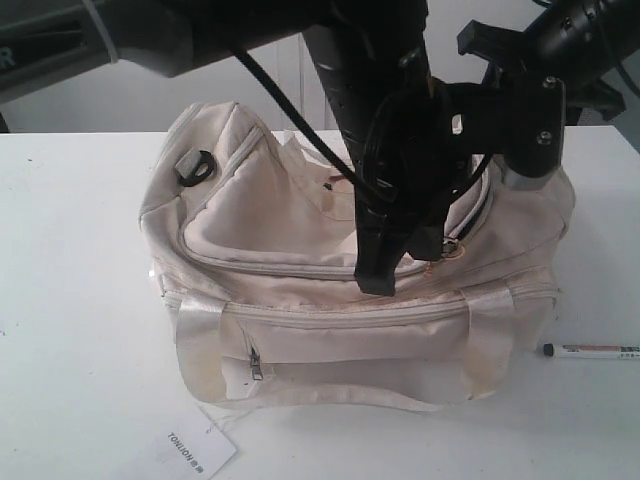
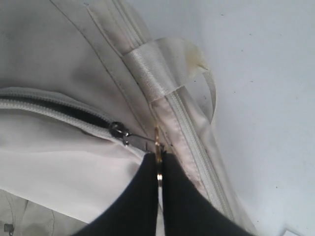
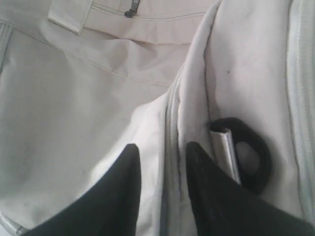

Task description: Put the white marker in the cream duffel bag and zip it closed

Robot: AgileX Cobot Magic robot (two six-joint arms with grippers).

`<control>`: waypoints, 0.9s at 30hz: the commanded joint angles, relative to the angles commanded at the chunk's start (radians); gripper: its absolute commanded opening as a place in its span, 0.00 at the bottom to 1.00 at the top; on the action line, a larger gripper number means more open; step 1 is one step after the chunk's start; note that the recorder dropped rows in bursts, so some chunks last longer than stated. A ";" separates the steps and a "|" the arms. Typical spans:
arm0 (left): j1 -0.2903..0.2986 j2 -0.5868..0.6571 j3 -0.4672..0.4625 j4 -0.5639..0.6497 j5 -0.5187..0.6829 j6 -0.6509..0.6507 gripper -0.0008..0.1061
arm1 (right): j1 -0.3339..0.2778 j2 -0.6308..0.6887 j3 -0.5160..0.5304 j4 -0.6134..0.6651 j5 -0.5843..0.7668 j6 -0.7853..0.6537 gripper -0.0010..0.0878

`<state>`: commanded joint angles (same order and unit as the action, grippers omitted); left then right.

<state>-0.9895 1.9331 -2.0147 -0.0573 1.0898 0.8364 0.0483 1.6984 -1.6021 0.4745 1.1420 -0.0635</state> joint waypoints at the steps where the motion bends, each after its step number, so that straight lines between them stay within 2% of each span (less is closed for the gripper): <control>1: 0.000 0.000 0.000 0.000 0.000 0.000 0.01 | 0.000 -0.004 0.000 -0.002 0.012 0.007 0.36; 7: 0.000 0.000 0.000 0.000 0.000 -0.009 0.01 | 0.000 -0.029 0.014 -0.002 0.078 0.040 0.36; 11: 0.000 0.000 0.000 -0.002 0.002 -0.026 0.01 | 0.000 -0.062 0.072 -0.009 0.079 0.042 0.36; 22: 0.000 0.000 0.000 -0.010 0.002 -0.030 0.01 | 0.002 -0.148 0.229 -0.017 0.004 0.076 0.36; 27: 0.000 0.000 0.000 -0.014 0.000 -0.033 0.01 | 0.002 -0.150 0.285 0.021 -0.018 0.083 0.48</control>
<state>-0.9895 1.9331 -2.0147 -0.0717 1.0901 0.8038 0.0501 1.5482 -1.3170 0.4959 1.1242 0.0199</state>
